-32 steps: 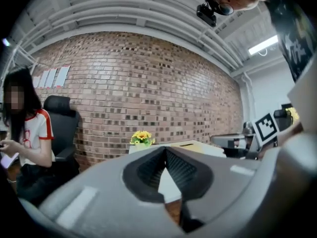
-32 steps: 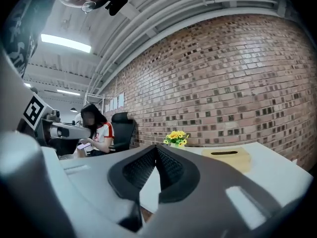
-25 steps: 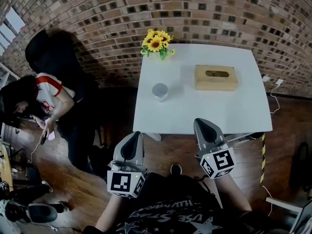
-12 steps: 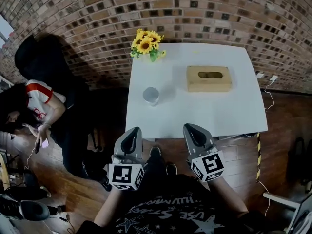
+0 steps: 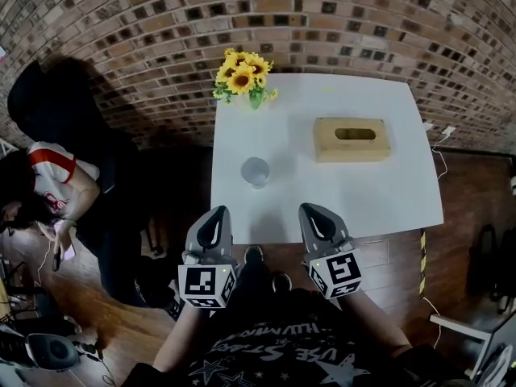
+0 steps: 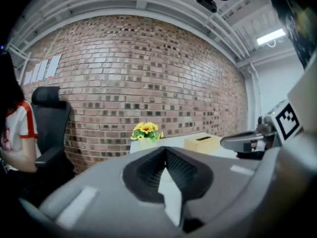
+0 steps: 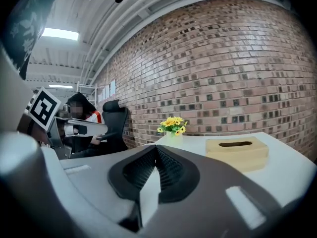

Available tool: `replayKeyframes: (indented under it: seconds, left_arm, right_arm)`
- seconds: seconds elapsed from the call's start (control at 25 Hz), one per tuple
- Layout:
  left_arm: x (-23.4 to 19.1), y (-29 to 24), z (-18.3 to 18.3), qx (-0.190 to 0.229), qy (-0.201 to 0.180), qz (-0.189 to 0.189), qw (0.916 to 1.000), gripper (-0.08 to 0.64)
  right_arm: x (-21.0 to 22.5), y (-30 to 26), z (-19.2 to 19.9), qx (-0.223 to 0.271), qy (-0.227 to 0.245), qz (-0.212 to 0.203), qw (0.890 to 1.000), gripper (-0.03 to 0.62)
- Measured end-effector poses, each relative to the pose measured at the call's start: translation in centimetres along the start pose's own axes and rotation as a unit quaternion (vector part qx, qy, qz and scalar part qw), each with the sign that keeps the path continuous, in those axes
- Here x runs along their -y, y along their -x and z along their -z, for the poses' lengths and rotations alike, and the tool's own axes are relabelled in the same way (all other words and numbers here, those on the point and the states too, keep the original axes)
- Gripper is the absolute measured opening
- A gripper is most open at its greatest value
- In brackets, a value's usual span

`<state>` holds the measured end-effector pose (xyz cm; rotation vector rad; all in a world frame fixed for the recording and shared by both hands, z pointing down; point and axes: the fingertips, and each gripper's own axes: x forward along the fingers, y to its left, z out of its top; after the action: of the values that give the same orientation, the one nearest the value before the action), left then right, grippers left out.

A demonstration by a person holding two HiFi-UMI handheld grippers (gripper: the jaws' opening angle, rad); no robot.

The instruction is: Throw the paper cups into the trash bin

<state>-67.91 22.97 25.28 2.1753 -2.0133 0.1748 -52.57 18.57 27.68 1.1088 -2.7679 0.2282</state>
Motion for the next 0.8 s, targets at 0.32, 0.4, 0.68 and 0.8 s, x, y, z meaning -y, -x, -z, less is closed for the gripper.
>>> replayKeyframes:
  seconds: [0.32,0.4,0.68,0.8]
  left_arm:
    - [-3.9,-2.8,1.4,-0.011,0.007,0.021,0.9997,0.005]
    - [-4.8,-3.7,2.1,-0.018,0.006,0.026,0.9995,0.005]
    - [-5.8,-6.0,4.2,-0.041,-0.003,0.063,0.9972,0.005]
    - [-6.1,-6.6,4.5,-0.045,-0.001,0.077,0.9960,0.005]
  right_arm:
    - [-1.1,-5.8,1.9,-0.032,-0.002,0.007,0.999,0.008]
    - [-1.2,-6.9,2.5,-0.040,0.007,0.011,0.999,0.009]
    - [-1.7,-8.7,5.3,-0.081,0.026,0.005,0.996,0.123]
    - [-2.7,-9.5,5.3,-0.084,0.039,-0.008,0.996,0.223]
